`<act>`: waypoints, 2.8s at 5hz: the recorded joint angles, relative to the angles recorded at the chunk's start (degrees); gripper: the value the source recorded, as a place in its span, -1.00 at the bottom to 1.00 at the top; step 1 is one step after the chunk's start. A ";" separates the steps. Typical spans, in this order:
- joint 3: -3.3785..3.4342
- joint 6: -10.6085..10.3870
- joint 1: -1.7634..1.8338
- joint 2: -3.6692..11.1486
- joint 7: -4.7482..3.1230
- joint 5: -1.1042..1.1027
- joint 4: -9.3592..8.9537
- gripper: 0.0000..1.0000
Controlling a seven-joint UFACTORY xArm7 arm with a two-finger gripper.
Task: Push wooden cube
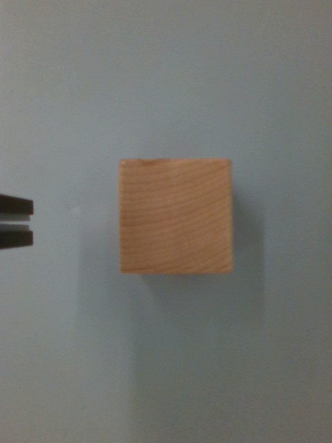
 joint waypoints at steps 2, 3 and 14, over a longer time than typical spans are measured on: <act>0.02 -1.85 -0.02 0.45 0.05 -0.01 -1.39 -1.00; 0.02 -1.85 -0.02 0.45 0.05 -0.01 -1.39 -1.00; 0.08 -7.58 -0.09 1.83 0.21 -0.03 -5.69 -1.00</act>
